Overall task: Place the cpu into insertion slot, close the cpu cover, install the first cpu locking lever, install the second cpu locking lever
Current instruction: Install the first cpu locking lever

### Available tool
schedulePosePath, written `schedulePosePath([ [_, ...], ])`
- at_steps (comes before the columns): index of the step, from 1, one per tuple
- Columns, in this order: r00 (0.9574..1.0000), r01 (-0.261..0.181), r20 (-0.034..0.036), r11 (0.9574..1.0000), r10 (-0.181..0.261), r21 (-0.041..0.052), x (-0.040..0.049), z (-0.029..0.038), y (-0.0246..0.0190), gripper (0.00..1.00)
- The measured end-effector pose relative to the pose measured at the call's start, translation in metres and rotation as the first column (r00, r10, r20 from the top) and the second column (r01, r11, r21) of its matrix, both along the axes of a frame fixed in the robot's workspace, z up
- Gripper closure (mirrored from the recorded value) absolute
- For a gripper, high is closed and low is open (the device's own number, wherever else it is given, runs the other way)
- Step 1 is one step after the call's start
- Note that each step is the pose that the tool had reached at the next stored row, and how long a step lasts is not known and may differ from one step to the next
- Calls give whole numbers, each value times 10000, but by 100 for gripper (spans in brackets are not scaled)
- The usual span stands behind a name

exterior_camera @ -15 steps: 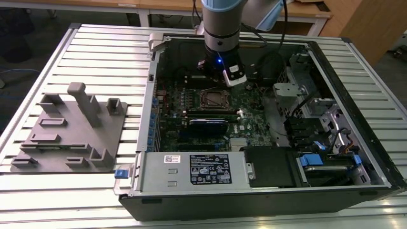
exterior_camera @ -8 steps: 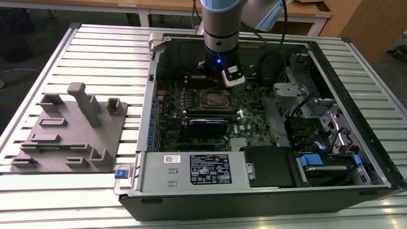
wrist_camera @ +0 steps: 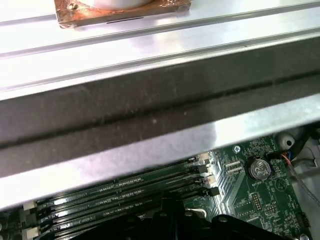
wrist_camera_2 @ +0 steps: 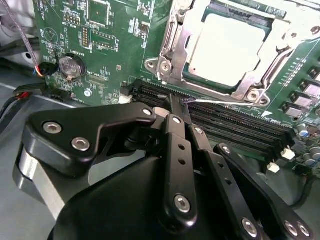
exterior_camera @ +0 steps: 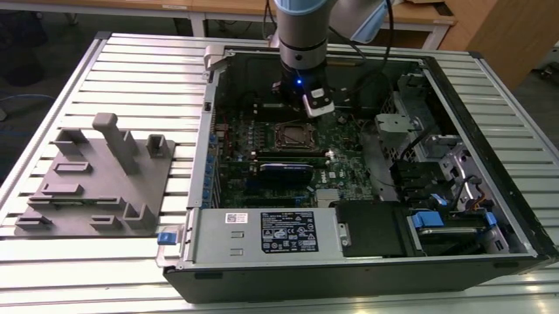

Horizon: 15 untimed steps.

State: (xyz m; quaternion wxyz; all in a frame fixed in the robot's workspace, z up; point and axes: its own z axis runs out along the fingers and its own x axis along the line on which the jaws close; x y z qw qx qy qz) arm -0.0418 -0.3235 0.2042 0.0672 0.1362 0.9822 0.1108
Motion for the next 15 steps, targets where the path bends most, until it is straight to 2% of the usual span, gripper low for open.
schedulePosePath([
  [8,9999,102,27,9999,-102,1,-57,-15,1,90],
  [15,9999,121,62,9999,-121,-1,-64,-32,0,90],
])
